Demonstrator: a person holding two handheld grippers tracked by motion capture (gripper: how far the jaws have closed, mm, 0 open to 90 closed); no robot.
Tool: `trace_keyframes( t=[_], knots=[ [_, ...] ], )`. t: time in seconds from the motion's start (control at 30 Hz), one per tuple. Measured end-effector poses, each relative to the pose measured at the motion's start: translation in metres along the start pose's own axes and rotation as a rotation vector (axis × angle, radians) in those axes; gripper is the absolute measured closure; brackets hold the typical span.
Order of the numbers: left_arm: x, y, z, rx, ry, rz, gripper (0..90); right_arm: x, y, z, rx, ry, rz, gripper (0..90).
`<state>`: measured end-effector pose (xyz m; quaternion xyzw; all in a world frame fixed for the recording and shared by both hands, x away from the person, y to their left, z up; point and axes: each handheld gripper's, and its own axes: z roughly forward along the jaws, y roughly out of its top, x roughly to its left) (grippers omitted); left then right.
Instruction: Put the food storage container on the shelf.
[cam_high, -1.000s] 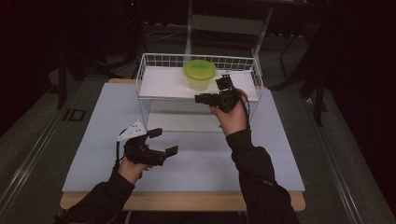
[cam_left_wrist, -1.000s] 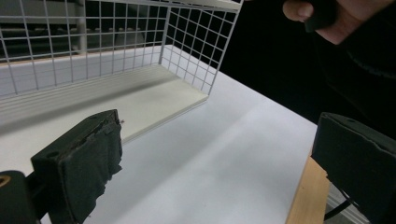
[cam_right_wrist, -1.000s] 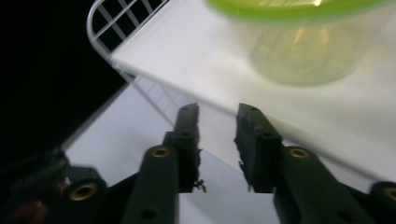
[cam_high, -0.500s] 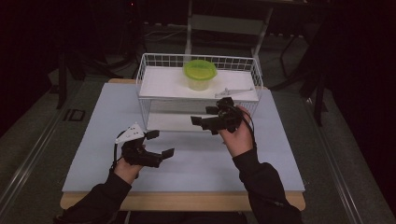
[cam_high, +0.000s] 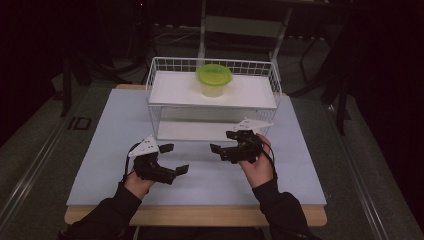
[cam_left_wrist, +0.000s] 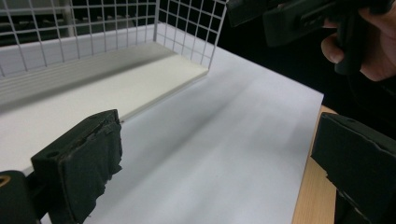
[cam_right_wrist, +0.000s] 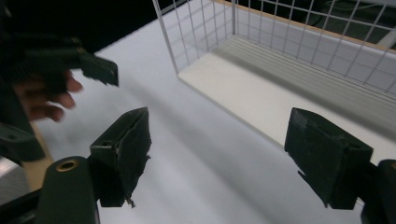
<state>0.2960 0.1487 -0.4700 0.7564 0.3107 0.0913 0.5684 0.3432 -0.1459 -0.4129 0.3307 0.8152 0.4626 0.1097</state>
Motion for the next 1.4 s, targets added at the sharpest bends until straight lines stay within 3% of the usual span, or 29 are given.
trace_keyframes(
  t=[0.27,0.53,0.9,1.17,1.4],
  knots=[
    [-0.001,-0.002,0.002,0.013,-0.007,0.008,2.4,0.003,-0.024,0.008,0.034,-0.025,-0.048,20.3],
    [-0.002,-0.005,0.005,0.030,-0.005,0.020,2.4,-0.001,-0.044,0.009,0.053,-0.049,-0.051,20.3],
    [-0.003,-0.008,0.005,0.041,-0.017,0.033,2.4,-0.002,-0.064,-0.002,0.030,-0.060,-0.067,19.2],
    [-0.006,-0.009,0.004,0.044,-0.003,0.067,2.4,-0.006,-0.079,-0.001,0.060,-0.088,-0.087,19.1],
    [-0.008,-0.010,0.002,0.036,-0.010,0.069,2.4,-0.009,-0.083,0.005,0.089,-0.104,-0.099,19.0]
  ],
)
